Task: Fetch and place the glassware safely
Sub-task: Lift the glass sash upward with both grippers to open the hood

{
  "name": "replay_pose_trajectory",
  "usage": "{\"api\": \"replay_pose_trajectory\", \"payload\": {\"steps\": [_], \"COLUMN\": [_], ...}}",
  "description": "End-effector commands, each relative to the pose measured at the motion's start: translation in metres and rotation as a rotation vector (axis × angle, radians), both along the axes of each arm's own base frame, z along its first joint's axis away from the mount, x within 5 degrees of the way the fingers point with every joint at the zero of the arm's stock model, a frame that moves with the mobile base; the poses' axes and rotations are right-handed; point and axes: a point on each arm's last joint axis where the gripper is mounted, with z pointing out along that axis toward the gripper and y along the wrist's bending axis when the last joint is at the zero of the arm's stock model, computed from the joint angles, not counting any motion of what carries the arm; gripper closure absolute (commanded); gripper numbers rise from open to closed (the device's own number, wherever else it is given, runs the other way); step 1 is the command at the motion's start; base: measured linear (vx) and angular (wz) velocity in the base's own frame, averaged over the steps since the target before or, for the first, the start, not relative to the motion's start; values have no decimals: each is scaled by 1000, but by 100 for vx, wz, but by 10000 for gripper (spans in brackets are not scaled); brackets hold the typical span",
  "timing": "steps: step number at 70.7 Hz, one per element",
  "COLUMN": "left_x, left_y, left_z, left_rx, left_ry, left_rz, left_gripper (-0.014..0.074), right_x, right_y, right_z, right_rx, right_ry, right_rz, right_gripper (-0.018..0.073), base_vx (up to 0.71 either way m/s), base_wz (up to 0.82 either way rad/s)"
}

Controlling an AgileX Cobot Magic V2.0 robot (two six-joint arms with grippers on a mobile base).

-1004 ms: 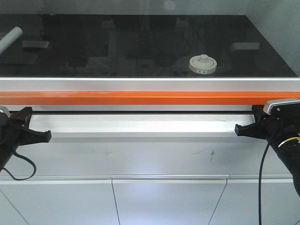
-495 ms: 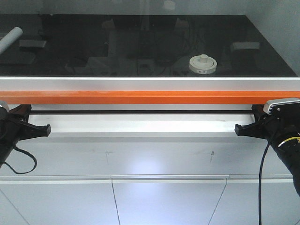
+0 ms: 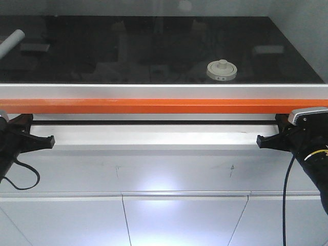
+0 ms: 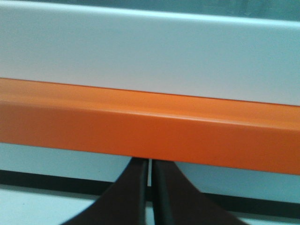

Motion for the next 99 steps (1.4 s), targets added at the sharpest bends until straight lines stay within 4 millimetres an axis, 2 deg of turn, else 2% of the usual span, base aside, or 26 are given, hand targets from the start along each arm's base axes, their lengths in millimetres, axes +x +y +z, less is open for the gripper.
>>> {"api": "replay_pose_trajectory", "payload": {"steps": [1,30,66,82,99], "left_x": [2,4,-17,-25,-30], "left_y": [2,2,2,2,2], "left_z": [41,74,116,138,175], "left_rx": [-19,-16,-12,-10,-7], "left_ry": [-232,-282,-387,-417,-469], "left_rz": [21,21,19,20,22], "left_gripper": [603,603,603,603,603], "right_x": [4,11,-2,-1,-6], "right_y": [0,-1,-1,1,2], "right_z": [34,67,103,132,170], "right_rx": [6,-7,8,-30,-45], "right_ry": [-196,-258,-354,-391,-464], "right_rz": [9,5,4,26,24], "right_gripper": [560,560,560,560,560], "base_vx": [0,0,0,0,0], "base_wz": [0,0,0,0,0]}}
